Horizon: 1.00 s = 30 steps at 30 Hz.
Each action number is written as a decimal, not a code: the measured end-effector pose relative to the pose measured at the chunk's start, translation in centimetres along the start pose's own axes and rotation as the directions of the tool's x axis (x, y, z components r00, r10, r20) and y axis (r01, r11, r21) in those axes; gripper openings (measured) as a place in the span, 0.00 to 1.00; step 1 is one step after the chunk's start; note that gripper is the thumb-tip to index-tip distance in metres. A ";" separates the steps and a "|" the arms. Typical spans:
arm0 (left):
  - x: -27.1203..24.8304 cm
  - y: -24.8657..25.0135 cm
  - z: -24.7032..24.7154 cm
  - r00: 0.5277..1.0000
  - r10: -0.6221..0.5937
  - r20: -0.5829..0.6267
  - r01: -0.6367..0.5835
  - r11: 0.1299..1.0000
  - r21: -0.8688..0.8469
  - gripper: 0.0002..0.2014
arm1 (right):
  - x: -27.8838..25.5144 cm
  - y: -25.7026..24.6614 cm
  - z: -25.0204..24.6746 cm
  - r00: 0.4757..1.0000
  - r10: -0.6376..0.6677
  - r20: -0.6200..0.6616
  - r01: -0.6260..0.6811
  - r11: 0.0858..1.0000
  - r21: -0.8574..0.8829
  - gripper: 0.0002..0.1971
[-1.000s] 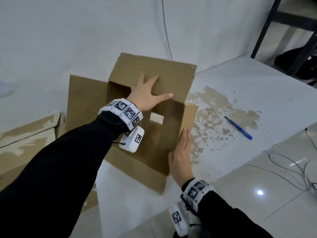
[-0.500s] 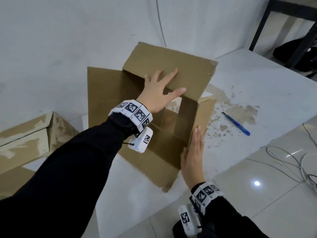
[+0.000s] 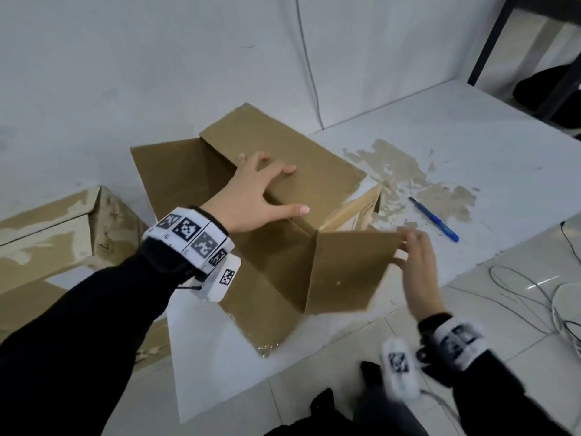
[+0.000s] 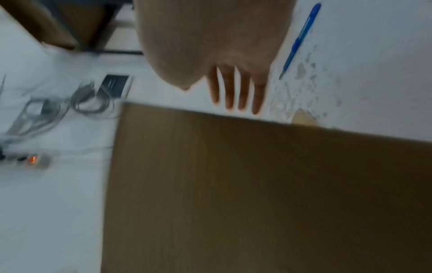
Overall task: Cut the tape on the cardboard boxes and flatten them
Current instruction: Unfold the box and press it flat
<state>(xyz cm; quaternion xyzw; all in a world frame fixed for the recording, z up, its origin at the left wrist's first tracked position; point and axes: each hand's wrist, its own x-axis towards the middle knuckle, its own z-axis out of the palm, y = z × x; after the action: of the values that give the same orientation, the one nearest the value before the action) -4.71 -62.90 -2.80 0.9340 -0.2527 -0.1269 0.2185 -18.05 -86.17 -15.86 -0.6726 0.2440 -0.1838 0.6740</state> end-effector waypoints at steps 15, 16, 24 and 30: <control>-5.1 -1.1 0.1 0.971 -0.216 0.099 0.217 0.976 -0.003 0.38 | 10.1 -9.4 3.1 0.819 -0.048 0.572 -0.146 0.946 0.288 0.22; -5.4 -1.2 -0.1 0.967 -0.237 0.099 0.236 0.972 0.016 0.39 | 10.4 -9.7 3.8 0.767 -0.082 0.636 -0.010 0.990 0.139 0.14; -7.1 2.0 -0.3 0.917 -0.397 0.026 0.374 0.882 0.286 0.34 | 11.9 -8.0 7.1 0.265 0.210 0.941 0.146 0.956 -0.255 0.51; -6.5 13.8 0.1 0.850 -0.276 -0.449 0.383 0.909 0.166 0.15 | 13.1 -7.8 8.9 0.208 0.192 0.959 0.223 0.946 -0.238 0.61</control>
<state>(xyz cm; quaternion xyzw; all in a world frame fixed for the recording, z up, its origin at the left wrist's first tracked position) -15.93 -70.24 4.40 0.9886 -0.0490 0.0715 0.1231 -1.67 -86.67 -9.38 -0.7400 -0.2152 0.3170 0.5528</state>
